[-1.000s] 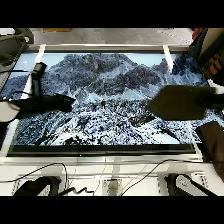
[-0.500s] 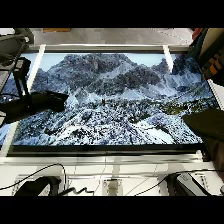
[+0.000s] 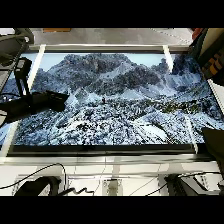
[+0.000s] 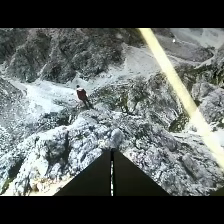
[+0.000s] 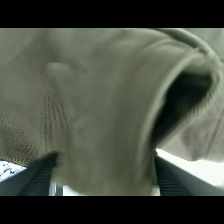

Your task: Fold the clothes and pants, and hang the long-sleeved shirts on hangers.

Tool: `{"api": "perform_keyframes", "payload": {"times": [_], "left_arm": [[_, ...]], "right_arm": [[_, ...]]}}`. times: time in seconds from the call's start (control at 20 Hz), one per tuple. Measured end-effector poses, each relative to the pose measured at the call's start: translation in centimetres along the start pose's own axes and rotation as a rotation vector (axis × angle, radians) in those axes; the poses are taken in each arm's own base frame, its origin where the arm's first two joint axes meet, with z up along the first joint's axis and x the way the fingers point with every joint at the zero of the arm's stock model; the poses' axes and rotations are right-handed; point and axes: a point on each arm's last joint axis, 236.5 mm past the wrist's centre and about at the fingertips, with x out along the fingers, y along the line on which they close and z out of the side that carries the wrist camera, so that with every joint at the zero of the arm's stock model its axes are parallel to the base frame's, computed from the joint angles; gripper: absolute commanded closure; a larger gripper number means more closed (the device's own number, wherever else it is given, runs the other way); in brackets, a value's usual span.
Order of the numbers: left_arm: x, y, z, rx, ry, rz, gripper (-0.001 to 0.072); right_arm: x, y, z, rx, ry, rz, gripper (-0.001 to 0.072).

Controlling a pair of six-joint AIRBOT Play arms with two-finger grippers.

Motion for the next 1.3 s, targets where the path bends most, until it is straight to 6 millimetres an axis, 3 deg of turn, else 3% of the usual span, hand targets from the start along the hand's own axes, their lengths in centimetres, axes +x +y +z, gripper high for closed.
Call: {"api": "perform_keyframes", "payload": {"times": [0.25,0.3,0.35,0.4,0.5,0.7,0.85,1.0,1.15,1.3], "left_arm": [[0.0,0.0,0.0,0.0,0.0,0.0,0.0699],[0.0,0.0,0.0,0.0,0.0,0.0,0.0698],[0.0,0.0,0.0,0.0,0.0,0.0,0.0698],[0.0,0.0,0.0,0.0,0.0,0.0,0.0698],[0.0,0.0,0.0,0.0,0.0,0.0,0.0699],[0.0,0.0,0.0,0.0,0.0,0.0,0.0699],[0.0,0.0,0.0,0.0,0.0,0.0,0.0698],[0.0,0.0,0.0,0.0,0.0,0.0,0.0698],[0.0,0.0,0.0,0.0,0.0,0.0,0.0698],[0.0,0.0,0.0,0.0,0.0,0.0,0.0698]], "right_arm": [[0.0,-0.7,0.1,0.04,-0.005,-0.016,0.0066],[0.0,-0.6,0.2,0.043,-0.006,-0.012,0.0274],[0.0,-0.3,0.2,0.046,-0.009,0.001,0.0582],[0.0,0.4,0.3,0.045,-0.012,0.024,0.0665],[-0.1,3.0,0.3,0.009,-0.02,0.095,0.0666],[-1.5,12.8,-1.8,-0.243,-0.025,0.303,0.0666],[-3.7,21.1,-7.0,-0.52,-0.012,0.448,0.0666],[-6.9,28.0,-15.4,-0.835,0.013,0.589,0.0666],[-10.7,31.8,-25.3,-1.168,0.007,0.702,0.0666],[-13.7,32.9,-32.8,-1.44,-0.061,0.772,0.0666]]}}
